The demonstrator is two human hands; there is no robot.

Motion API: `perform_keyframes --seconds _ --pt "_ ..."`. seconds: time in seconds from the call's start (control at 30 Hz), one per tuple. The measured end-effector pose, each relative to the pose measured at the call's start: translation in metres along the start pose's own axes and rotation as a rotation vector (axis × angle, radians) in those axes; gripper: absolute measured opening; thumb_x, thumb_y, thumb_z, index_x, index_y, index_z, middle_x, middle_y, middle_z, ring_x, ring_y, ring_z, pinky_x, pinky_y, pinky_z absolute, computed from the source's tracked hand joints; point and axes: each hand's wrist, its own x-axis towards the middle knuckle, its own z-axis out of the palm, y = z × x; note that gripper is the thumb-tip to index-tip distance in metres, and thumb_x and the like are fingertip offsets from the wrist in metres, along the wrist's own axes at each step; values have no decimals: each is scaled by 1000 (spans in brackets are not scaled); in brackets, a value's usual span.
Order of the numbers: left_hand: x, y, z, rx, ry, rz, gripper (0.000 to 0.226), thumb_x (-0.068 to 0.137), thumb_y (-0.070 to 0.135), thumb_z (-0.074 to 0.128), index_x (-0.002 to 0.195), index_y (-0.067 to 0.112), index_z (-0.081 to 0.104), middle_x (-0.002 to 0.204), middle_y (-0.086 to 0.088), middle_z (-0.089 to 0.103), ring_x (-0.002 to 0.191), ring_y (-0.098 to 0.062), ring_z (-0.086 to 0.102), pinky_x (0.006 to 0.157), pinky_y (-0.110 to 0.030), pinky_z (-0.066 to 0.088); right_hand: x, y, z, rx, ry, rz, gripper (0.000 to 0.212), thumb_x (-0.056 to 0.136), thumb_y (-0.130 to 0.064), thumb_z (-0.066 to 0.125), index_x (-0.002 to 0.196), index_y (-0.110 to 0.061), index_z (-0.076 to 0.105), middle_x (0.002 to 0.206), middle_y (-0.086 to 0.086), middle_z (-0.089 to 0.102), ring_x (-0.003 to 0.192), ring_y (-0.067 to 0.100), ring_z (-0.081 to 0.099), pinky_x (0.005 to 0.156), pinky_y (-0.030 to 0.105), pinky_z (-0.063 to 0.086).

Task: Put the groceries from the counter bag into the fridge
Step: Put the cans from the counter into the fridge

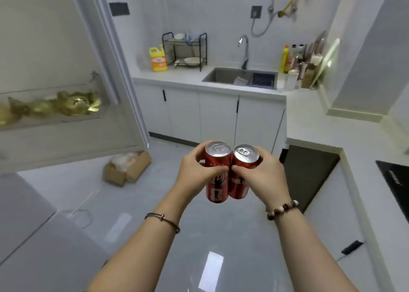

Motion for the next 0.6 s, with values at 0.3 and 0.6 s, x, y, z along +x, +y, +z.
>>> perform_keyframes --seconds 0.3,0.6 --pt "-26 -26 -118 13 473 -77 59 66 -1 77 116 25 62 106 10 69 99 -3 64 84 -23 52 29 -51 127 84 -444 -176 43 66 -17 80 103 -27 61 92 -17 64 86 -4 60 66 12 43" --pt "-94 -43 -233 -23 805 -106 59 67 5 78 110 39 58 108 17 67 101 1 61 84 -19 49 -23 -114 254 143 -778 -315 54 64 -11 82 112 -22 61 101 -13 65 90 -3 61 78 18 50"
